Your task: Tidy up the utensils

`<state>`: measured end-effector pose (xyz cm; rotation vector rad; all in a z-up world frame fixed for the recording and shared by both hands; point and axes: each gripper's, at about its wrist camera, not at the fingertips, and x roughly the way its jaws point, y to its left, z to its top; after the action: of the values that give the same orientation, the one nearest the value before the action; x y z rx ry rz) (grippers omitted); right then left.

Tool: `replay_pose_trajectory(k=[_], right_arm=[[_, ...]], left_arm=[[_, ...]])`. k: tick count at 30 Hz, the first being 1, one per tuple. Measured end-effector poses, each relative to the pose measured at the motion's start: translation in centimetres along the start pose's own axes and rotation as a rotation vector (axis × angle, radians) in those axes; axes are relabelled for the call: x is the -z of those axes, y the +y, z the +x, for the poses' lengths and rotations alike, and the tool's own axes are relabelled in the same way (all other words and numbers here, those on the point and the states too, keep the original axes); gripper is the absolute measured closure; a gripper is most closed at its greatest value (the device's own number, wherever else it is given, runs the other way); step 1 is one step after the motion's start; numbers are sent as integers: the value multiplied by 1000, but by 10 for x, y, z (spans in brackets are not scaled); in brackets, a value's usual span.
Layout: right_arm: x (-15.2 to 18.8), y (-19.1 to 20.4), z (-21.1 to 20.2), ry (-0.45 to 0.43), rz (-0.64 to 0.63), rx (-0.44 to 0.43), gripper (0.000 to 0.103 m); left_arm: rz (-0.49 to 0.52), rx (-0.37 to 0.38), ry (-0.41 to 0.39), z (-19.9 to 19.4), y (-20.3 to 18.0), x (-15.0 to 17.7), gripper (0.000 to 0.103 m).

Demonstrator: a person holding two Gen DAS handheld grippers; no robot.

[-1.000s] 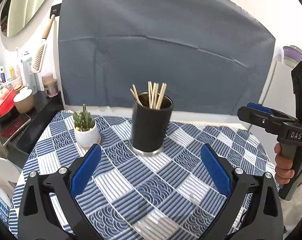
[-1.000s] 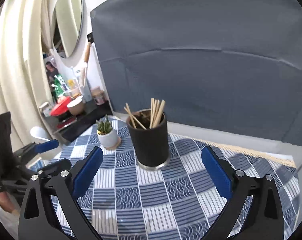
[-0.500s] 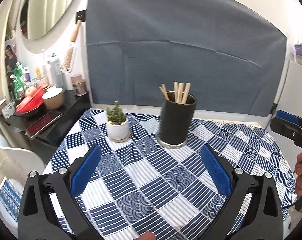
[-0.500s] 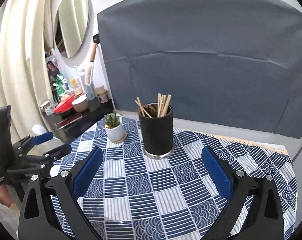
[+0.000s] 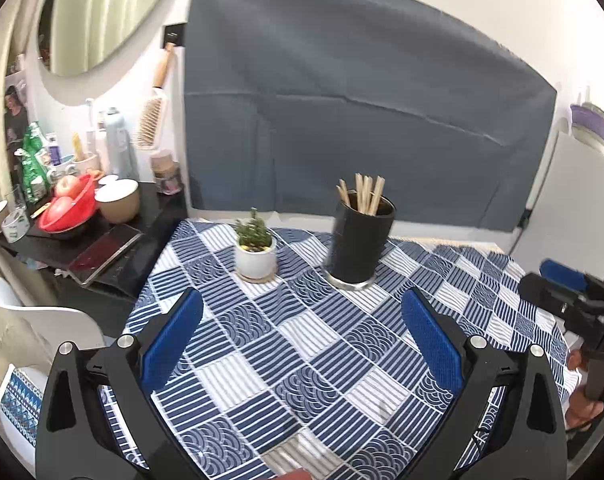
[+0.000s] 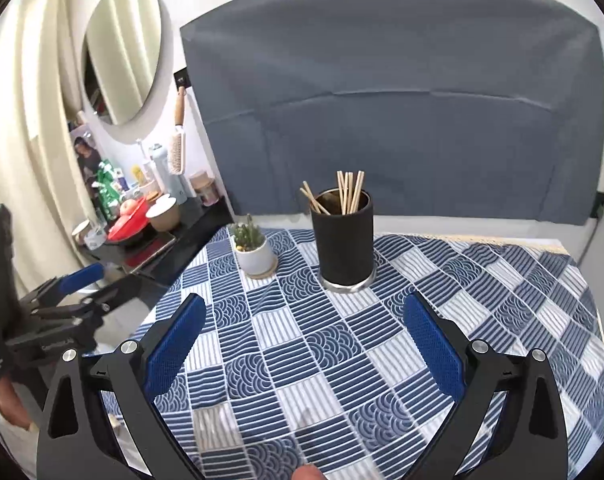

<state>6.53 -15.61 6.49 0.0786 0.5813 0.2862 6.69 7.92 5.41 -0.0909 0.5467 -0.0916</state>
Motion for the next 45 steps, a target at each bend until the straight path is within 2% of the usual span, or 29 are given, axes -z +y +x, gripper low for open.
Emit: replay_pose_trajectory(k=[6,10,15,19,23,32,45], right_arm=[[21,32,-18,-11,42,91,8],[38,55,-30,-19,9,162,8],[53,66,-40,-29,47,214,8],[62,72,-48,-52,82,246,8],[70,79,-49,-47,103,230,8],[70,96,-54,-65,70,232,8],[70,97,-50,-45,59,232,8]], left_arm=[[47,51,10,-15,19,9,6],[38,101,43,-20,26,18,6],[98,106,14,-30,28,24,6],[115,134,27,-31,33,29,6],[125,148,39,-33,38,34,6],[113,126,52,-37,50,38,6],[97,116,56,-40,56,42,6]])
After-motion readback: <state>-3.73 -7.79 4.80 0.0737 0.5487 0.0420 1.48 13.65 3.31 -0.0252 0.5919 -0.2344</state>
